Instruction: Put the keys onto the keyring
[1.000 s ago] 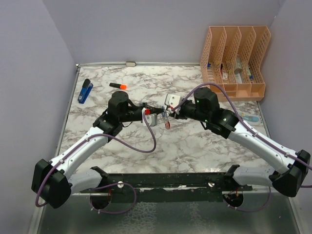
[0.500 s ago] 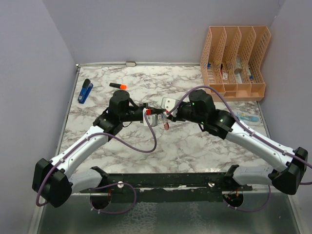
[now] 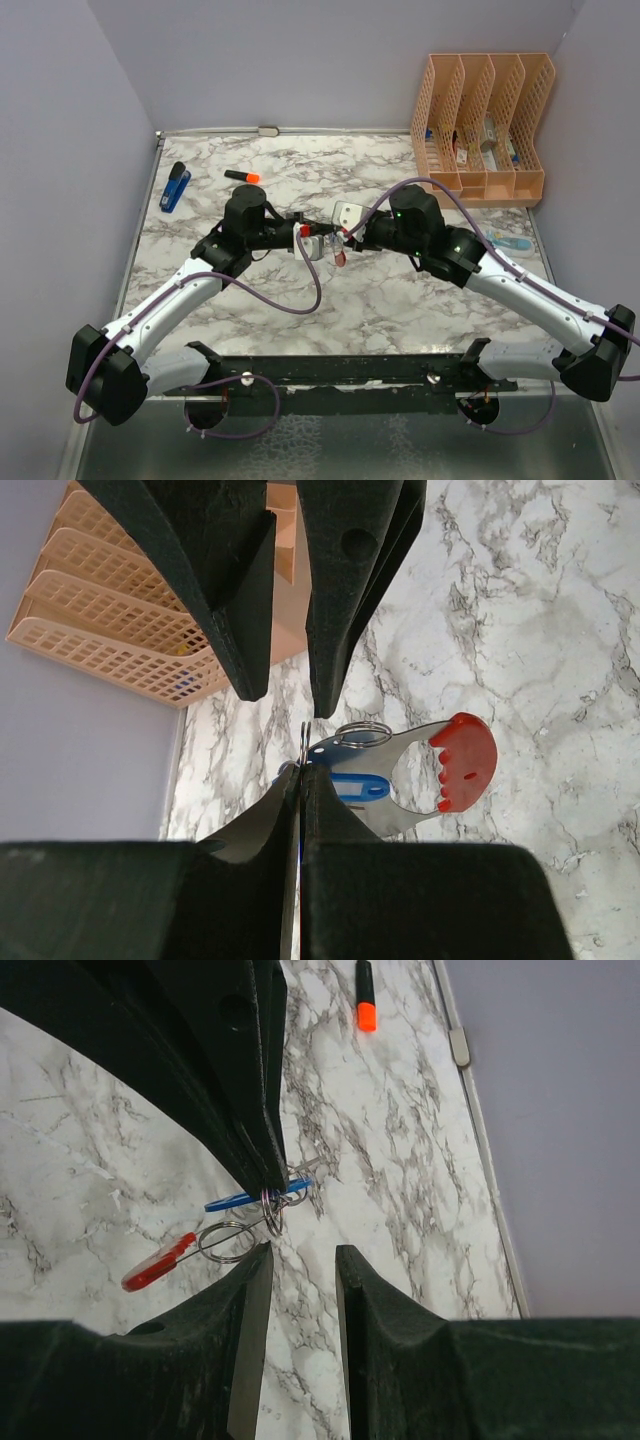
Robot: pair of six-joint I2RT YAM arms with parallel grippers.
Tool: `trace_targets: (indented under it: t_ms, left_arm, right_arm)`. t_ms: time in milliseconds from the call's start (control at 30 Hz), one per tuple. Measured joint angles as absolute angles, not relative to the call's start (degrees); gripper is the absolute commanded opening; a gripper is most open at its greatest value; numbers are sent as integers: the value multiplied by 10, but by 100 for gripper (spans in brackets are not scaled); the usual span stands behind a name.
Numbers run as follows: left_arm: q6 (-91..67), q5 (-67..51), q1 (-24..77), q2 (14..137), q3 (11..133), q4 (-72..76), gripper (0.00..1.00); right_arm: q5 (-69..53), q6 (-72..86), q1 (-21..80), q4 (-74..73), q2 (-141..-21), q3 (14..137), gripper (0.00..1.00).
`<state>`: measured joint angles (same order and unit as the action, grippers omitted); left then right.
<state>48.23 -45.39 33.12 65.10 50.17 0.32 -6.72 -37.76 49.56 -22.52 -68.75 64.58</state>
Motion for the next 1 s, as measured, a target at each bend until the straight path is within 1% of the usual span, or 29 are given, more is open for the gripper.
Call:
trace_targets:
  t_ms: [1000]
  left_arm:
    - [483, -454, 331, 652, 502, -2, 0]
  right_arm:
    - [-69, -371, 507, -219, -703, 645, 29]
